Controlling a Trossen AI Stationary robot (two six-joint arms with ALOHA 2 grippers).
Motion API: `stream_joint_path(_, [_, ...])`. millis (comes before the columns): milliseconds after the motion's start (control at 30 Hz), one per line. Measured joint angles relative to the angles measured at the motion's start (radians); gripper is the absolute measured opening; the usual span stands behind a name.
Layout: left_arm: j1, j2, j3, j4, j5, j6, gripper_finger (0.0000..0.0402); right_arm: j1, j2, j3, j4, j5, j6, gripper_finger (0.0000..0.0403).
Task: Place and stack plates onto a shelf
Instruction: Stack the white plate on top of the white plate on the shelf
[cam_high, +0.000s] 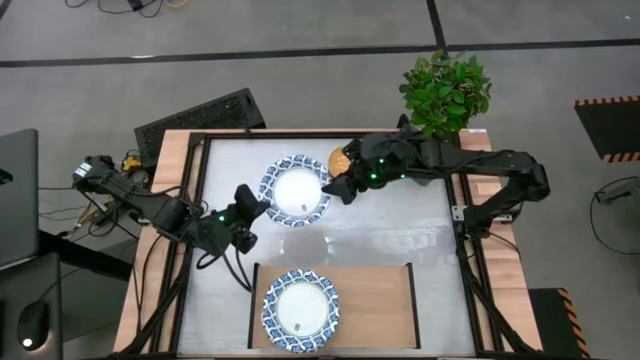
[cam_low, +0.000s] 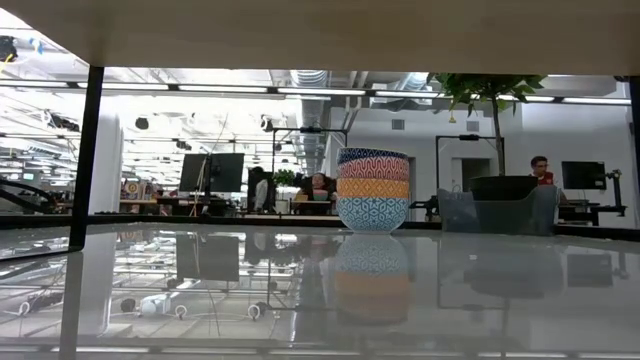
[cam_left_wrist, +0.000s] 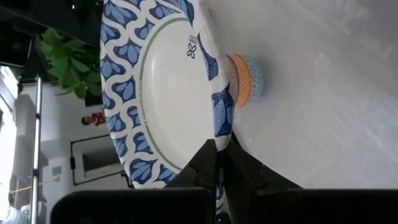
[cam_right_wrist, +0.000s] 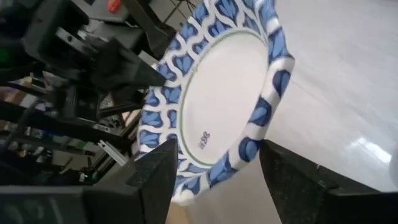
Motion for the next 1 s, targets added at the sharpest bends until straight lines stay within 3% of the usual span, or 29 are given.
stream_joint_path(167, [-0.009, 0.0, 0.0, 0.01, -0.001, 0.0, 0.0, -0.009, -0.001, 0.001, -0.001, 0.0, 0.024, 0.0251])
stream_joint_path(300, [-0.01, 0.0, 0.0, 0.044, 0.006, 0.012, 0.0, -0.015, -0.001, 0.0, -0.001, 0.001, 0.027, 0.0223])
stream_joint_path(533, [-0.01, 0.0, 0.0, 0.119, 0.008, 0.078, 0.0, -0.022, -0.001, 0.001, -0.001, 0.004, 0.032, 0.0148])
stream_joint_path(800, [-0.01, 0.0, 0.0, 0.12, 0.095, 0.075, 0.0006, -0.019, -0.001, 0.0, -0.003, 0.005, 0.028, 0.0022])
stream_joint_path(1000, [-0.028, 0.0, 0.0, 0.149, 0.103, 0.054, 0.0045, -0.019, -0.003, 0.0, 0.01, 0.057, 0.03, 0.003])
